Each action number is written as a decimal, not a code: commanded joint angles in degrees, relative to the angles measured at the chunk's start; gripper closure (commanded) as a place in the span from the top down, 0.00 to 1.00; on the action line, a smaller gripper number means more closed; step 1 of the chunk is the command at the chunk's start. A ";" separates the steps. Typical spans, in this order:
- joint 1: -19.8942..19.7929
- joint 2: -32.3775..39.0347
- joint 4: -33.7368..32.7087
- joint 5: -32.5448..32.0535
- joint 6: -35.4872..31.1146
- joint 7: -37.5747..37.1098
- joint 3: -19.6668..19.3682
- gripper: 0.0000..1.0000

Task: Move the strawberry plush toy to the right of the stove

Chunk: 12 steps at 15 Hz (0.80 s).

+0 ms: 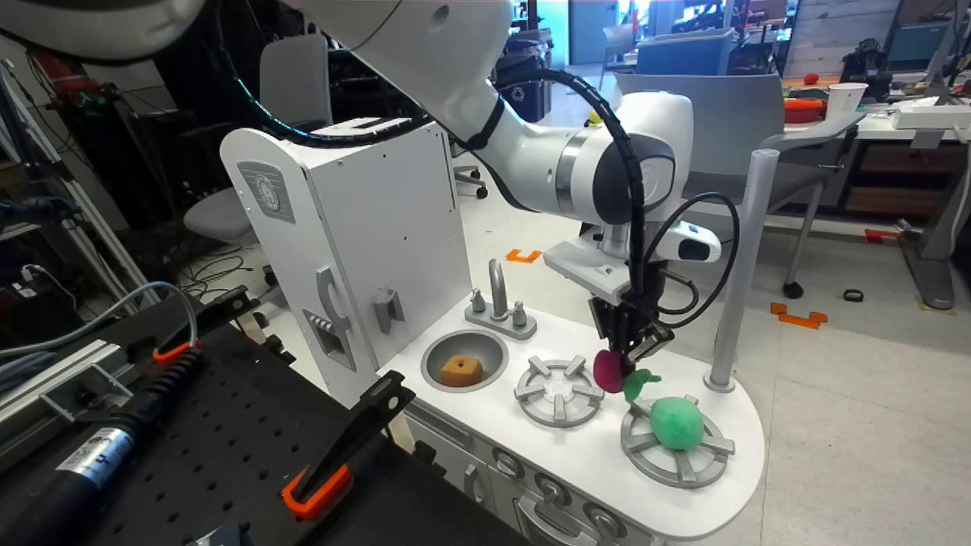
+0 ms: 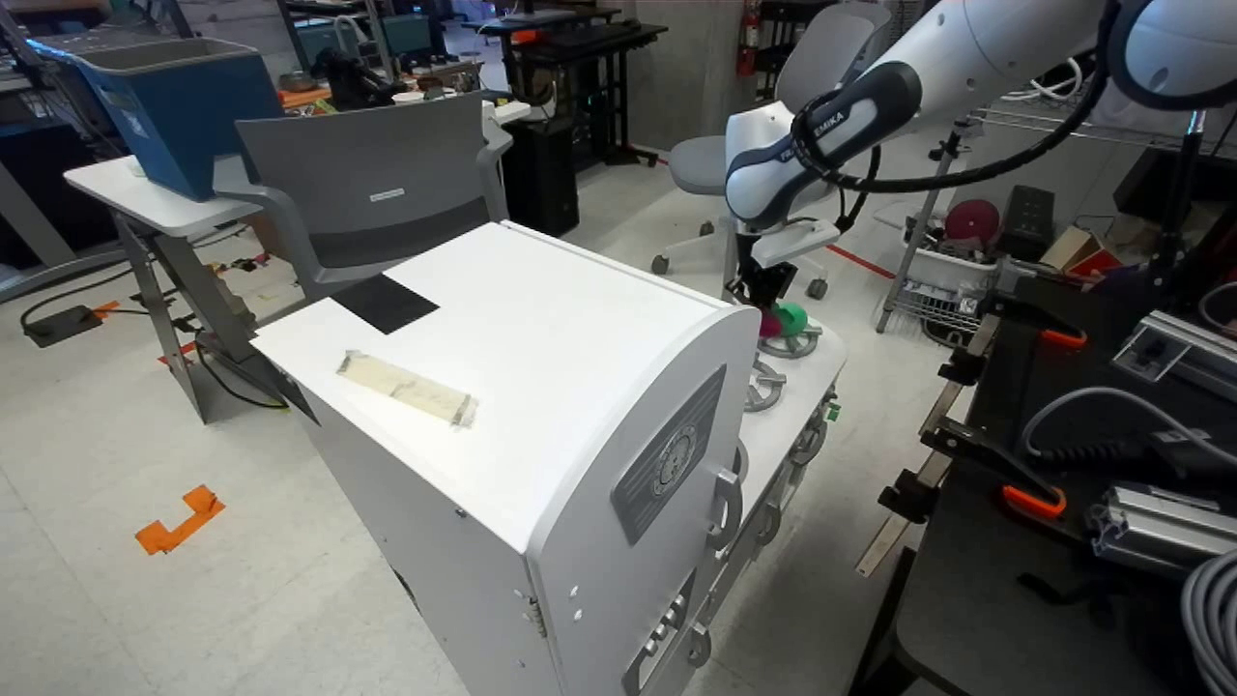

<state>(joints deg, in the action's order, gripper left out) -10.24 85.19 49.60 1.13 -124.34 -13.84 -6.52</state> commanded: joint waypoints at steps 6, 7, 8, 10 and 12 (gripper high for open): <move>2.33 0.01 0.69 -1.82 4.59 -3.04 -2.87 0.59; 2.40 0.01 0.80 -1.96 5.05 -2.92 -2.91 0.66; 2.32 0.01 0.85 -2.08 5.88 -2.64 -2.91 0.74; 2.40 0.01 0.91 -2.45 7.12 -1.75 -2.61 0.88; 2.43 0.01 0.82 -2.97 8.50 -0.64 -2.22 1.00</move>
<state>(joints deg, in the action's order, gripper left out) -8.32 85.20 50.89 -0.74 -118.55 -15.49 -8.72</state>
